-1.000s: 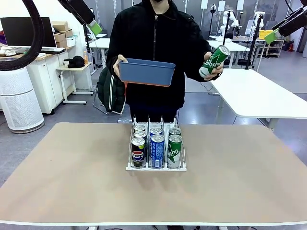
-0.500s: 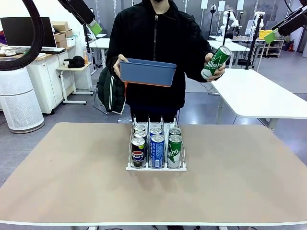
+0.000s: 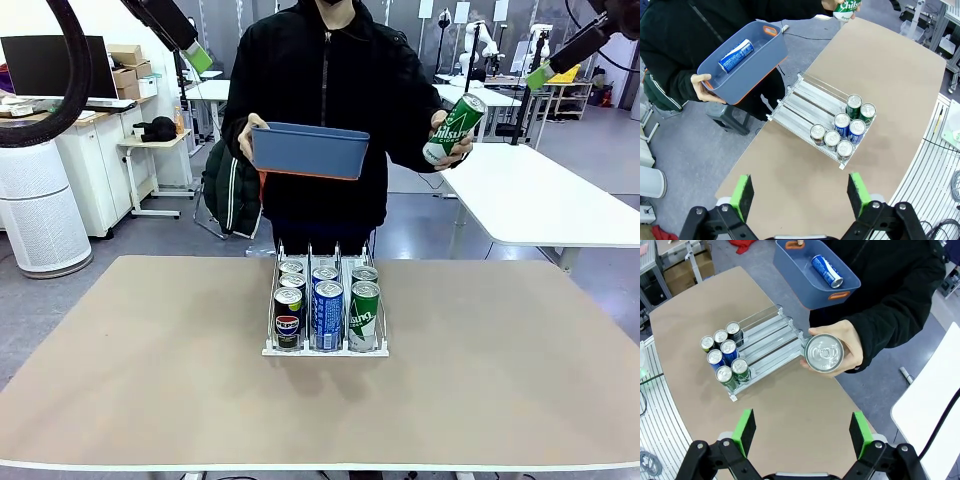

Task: Fill the beverage cans into the dispenser.
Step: Pick up the Sprite handed by the human.

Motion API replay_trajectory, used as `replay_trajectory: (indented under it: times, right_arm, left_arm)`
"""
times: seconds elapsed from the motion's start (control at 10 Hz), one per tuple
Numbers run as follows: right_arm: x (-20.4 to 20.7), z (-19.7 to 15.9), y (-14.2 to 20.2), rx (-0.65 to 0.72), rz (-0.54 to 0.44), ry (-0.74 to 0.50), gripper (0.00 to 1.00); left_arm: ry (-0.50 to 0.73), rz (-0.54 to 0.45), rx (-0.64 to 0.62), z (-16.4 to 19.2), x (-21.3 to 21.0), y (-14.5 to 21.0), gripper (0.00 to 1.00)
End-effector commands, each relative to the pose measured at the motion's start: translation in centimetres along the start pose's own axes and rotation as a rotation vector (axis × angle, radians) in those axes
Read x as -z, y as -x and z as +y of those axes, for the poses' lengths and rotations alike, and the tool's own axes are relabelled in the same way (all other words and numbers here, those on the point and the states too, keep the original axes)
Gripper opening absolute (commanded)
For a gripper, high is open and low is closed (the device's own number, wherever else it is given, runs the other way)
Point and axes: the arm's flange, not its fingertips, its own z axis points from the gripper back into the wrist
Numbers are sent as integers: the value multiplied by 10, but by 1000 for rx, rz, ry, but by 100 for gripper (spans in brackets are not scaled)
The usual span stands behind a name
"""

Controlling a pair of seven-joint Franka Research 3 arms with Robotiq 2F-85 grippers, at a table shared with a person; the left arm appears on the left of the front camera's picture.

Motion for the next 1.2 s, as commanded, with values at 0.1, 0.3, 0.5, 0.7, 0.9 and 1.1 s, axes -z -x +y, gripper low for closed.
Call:
replay_trajectory:
  times: [0.1,0.3,0.5,0.7,0.9,1.1]
  right_arm:
    - [27,-13,-22,-5,92,-2,100]
    - [51,-24,-38,-45,146,-10,100]
    - [72,-27,-46,-77,191,-51,100]
    - [87,-28,-48,-98,213,-67,100]
    - [99,-27,-49,-119,221,-74,100]
    - [108,-26,-47,-126,231,-87,100]
  left_arm:
    - [12,-5,1,0,1,0,100]
    - [12,-5,1,0,1,0,100]
    - [12,-5,1,0,1,0,100]
    - [12,-5,1,0,1,0,100]
    - [12,-5,1,0,1,0,100]
    - [12,-5,1,0,1,0,100]
